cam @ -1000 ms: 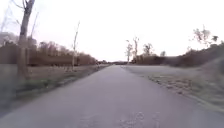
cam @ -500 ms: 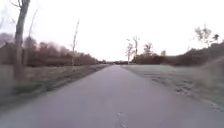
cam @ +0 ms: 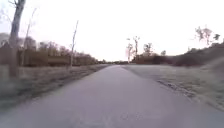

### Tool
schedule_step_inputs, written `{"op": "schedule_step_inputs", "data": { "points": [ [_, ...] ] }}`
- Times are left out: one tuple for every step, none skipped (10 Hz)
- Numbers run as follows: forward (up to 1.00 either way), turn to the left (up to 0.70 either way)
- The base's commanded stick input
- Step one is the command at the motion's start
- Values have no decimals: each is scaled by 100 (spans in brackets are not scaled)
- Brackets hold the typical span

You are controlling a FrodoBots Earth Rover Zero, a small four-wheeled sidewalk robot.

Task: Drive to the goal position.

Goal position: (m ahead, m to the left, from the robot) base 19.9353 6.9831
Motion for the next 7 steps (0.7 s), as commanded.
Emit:
{"op": "schedule_step_inputs", "data": {
  "points": [
    [100, 1],
    [100, 1],
    [100, 1],
    [100, 1],
    [100, 1],
    [100, 1],
    [100, 1]
  ]
}}
